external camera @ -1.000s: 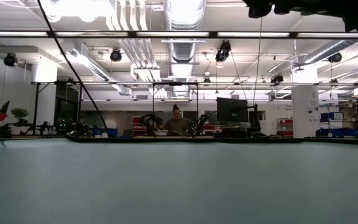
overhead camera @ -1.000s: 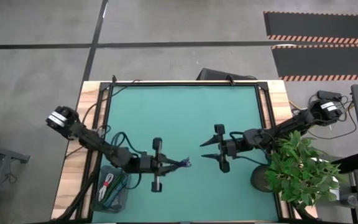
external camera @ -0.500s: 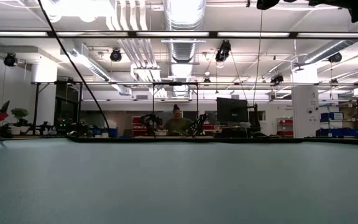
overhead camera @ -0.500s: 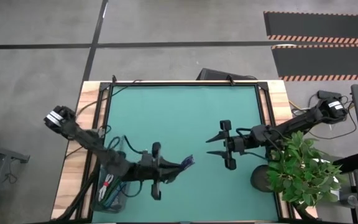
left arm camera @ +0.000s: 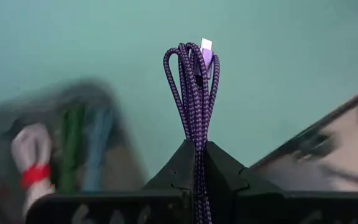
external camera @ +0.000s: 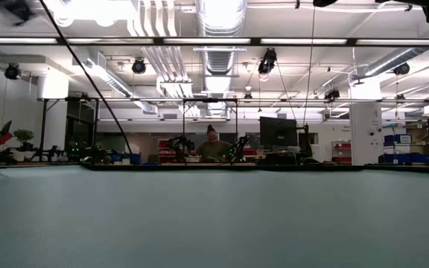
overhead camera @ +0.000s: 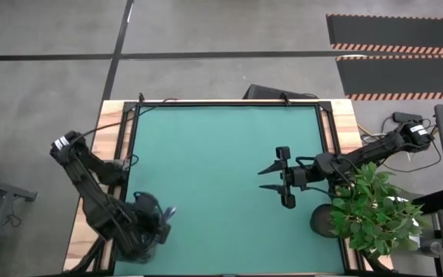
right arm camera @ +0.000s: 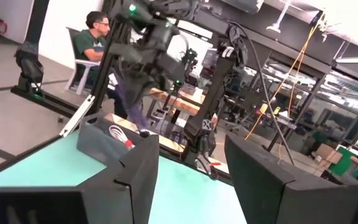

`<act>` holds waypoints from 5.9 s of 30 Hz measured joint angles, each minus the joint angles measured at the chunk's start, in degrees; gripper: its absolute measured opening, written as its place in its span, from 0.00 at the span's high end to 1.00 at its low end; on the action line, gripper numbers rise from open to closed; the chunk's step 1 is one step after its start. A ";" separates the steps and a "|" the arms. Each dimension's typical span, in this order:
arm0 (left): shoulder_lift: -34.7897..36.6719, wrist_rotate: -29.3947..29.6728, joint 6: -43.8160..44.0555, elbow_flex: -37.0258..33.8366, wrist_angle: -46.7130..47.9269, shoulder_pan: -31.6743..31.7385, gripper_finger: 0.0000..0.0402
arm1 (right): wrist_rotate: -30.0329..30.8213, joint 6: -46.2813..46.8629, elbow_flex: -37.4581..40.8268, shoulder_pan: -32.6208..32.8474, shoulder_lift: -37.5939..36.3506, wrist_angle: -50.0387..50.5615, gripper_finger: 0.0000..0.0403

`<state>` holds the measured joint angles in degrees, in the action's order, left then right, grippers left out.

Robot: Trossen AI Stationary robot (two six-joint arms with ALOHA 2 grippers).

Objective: Pick and place USB-C Cables
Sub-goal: Put the purple charger cable into the gray bin, then return to Home Position

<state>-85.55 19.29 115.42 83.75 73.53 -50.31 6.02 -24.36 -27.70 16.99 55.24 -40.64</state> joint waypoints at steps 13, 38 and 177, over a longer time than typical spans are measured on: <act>-5.66 -12.81 6.21 -4.23 0.46 -3.11 1.00 | 0.02 1.31 0.00 0.00 -0.02 -0.35 0.56; -10.70 -14.81 7.26 -4.71 3.00 -6.86 1.00 | -0.02 1.64 -0.02 0.00 0.00 -0.31 0.56; -9.16 -19.43 11.45 -8.12 -1.01 -7.49 0.77 | 25.00 -1.28 -2.03 -3.13 -4.20 -3.31 0.56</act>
<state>-94.71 -0.14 126.87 75.63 72.51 -57.80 31.03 -25.64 -29.74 13.87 51.05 -43.95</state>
